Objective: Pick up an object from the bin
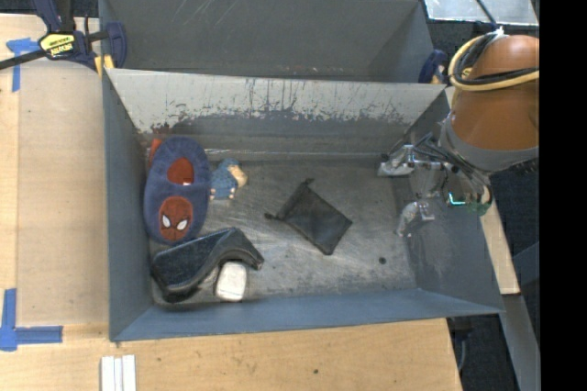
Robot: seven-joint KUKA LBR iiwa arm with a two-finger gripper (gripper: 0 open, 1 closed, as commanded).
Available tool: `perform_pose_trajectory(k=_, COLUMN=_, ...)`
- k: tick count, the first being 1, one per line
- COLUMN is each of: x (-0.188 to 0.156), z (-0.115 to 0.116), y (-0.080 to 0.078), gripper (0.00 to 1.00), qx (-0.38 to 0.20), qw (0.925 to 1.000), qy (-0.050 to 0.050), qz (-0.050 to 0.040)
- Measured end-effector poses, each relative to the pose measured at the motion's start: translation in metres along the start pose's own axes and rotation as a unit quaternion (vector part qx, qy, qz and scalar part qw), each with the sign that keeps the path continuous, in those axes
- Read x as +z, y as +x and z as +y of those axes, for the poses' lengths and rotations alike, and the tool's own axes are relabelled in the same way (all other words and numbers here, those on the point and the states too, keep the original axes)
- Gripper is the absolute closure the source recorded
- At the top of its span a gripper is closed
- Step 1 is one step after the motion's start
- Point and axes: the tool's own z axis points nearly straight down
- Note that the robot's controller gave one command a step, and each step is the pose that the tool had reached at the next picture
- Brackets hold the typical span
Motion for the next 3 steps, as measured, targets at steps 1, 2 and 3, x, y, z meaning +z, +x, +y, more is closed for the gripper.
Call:
perform_pose_trajectory(k=1, x=0.082, z=0.068, y=-0.027, gripper=0.0, qx=-0.048, qw=0.9988, qy=0.003, qz=-0.0053)
perform_pose_trajectory(k=2, x=0.053, z=0.126, y=-0.026, gripper=0.0, qx=0.158, qw=0.9875, qy=-0.002, qz=-0.004)
perform_pose_trajectory(k=3, x=0.052, z=0.143, y=-0.017, gripper=0.0, qx=0.34, qw=0.9404, qy=-0.001, qz=-0.0018)
